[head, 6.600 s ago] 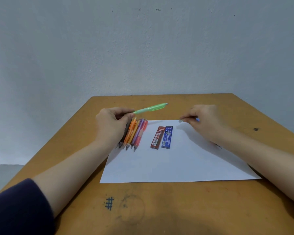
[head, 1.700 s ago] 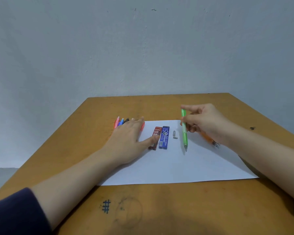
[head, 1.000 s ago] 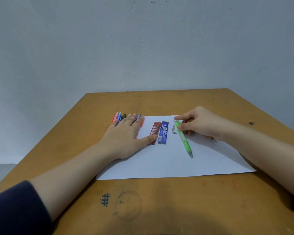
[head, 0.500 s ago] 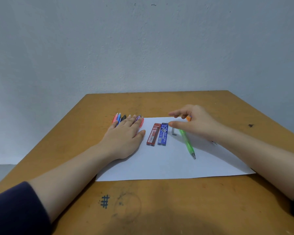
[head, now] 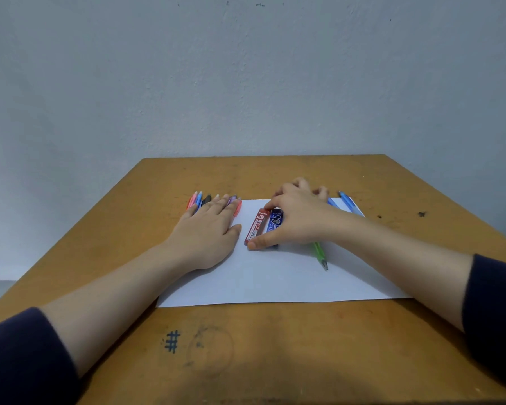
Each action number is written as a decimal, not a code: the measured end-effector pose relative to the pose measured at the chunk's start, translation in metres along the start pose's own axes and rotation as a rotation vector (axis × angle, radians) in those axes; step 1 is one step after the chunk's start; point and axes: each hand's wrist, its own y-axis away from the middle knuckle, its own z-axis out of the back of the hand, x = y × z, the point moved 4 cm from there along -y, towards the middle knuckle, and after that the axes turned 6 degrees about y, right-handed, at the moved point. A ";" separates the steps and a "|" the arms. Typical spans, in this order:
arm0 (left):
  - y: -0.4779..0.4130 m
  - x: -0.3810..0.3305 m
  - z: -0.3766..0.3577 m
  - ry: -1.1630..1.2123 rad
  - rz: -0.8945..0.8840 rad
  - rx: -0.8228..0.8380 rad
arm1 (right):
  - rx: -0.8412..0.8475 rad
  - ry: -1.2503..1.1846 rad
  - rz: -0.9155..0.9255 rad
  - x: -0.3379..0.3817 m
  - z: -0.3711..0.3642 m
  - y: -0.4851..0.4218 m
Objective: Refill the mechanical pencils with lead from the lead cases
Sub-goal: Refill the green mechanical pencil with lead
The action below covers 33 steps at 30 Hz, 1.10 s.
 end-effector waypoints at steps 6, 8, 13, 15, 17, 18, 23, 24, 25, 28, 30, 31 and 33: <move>-0.001 0.000 0.000 0.000 0.002 -0.007 | -0.052 -0.076 -0.031 0.001 0.003 0.001; -0.001 0.000 0.000 0.002 0.001 -0.007 | -0.172 -0.167 -0.036 0.000 0.009 0.003; 0.000 -0.001 0.002 0.015 0.002 -0.017 | -0.413 -0.723 -0.013 -0.007 0.020 0.011; 0.000 0.000 0.002 0.026 -0.001 -0.026 | -0.412 -0.978 -0.010 -0.010 0.019 0.013; -0.001 0.001 0.002 0.063 -0.011 -0.058 | -0.435 -1.076 -0.034 -0.013 0.019 0.017; -0.001 0.001 0.003 0.099 -0.027 -0.092 | -0.455 -1.109 -0.042 -0.014 0.020 0.018; 0.008 -0.008 0.018 0.466 -0.144 -0.396 | -0.495 -1.358 -0.063 -0.021 0.024 0.024; 0.011 -0.012 0.022 0.512 -0.191 -0.456 | -0.488 -1.393 -0.077 -0.021 0.022 0.024; 0.015 -0.016 0.025 0.531 -0.253 -0.507 | -0.477 -1.436 -0.088 -0.021 0.021 0.024; 0.020 -0.022 0.031 0.478 -0.418 -0.629 | -0.421 -1.583 -0.104 -0.017 0.018 0.023; 0.021 -0.021 0.032 0.439 -0.475 -0.705 | -0.382 -1.661 -0.113 -0.015 0.017 0.024; 0.022 -0.021 0.033 0.435 -0.494 -0.739 | -0.365 -1.691 -0.116 -0.014 0.017 0.025; 0.024 -0.022 0.035 0.441 -0.523 -0.794 | -0.340 -1.710 -0.096 -0.013 0.017 0.025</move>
